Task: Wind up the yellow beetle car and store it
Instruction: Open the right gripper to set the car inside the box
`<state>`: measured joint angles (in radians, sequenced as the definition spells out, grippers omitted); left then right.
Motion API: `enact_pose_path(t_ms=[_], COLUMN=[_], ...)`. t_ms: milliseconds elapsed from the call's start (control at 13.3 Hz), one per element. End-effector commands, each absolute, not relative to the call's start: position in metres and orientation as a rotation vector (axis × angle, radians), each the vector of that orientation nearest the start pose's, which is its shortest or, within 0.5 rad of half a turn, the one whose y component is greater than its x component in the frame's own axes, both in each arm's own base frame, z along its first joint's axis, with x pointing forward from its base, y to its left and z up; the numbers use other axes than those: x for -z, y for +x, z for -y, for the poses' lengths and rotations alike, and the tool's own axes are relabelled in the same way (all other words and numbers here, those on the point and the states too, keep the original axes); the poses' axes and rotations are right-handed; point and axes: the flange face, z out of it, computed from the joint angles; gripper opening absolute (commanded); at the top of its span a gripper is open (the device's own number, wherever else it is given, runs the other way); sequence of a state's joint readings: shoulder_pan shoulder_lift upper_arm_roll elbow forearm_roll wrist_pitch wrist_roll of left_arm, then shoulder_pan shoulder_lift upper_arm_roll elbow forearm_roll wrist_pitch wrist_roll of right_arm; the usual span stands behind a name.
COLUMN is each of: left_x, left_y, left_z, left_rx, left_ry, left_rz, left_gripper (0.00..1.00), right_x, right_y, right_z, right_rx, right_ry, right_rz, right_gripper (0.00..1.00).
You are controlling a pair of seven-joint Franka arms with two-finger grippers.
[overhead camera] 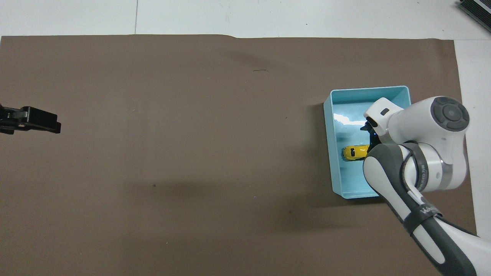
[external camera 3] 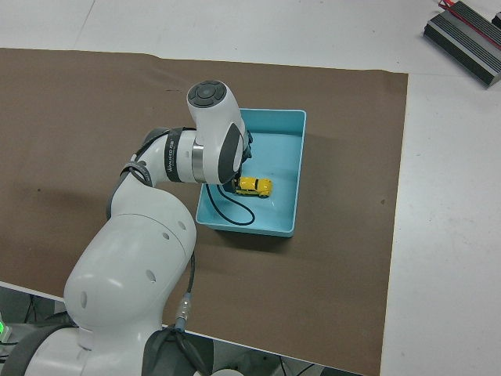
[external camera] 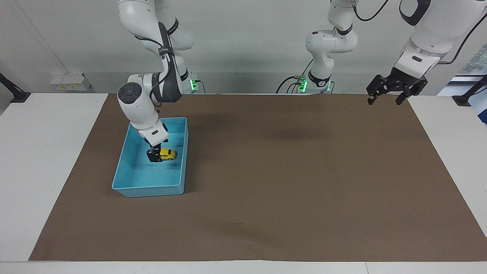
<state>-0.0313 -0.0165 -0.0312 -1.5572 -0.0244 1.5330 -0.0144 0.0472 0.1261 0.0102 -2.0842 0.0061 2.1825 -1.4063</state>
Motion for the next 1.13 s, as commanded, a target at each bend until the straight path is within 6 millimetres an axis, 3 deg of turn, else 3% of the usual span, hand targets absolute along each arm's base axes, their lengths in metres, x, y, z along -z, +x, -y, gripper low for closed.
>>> enact_pose_path(t_ms=[0,226,752,1053], left_x=[-0.640,-0.640,-0.640,-0.640], left_y=[0.540,0.540,0.540,0.540], left_z=[0.033,0.033,0.033,0.033], left_rx=[-0.020,-0.020,-0.020,-0.020], left_ry=[-3.148,-3.148,-3.148,-3.148], left_rz=[-0.068,-0.068,-0.068,-0.068], left_gripper=[1.00,1.00,1.00,1.00], right_x=[-0.408,-0.447,-0.549,-0.584], right_y=[0.568,0.573,0.544,0.527], right_z=[-0.038,-0.037,-0.021,0.006], right_rx=[-0.017,-0.067,-0.048,-0.004], right_ry=[-2.394,-2.521,-2.873,-2.980], right_rz=[2.012,1.818,1.255,0.942], right_gripper=[1.00,1.00,1.00,1.00])
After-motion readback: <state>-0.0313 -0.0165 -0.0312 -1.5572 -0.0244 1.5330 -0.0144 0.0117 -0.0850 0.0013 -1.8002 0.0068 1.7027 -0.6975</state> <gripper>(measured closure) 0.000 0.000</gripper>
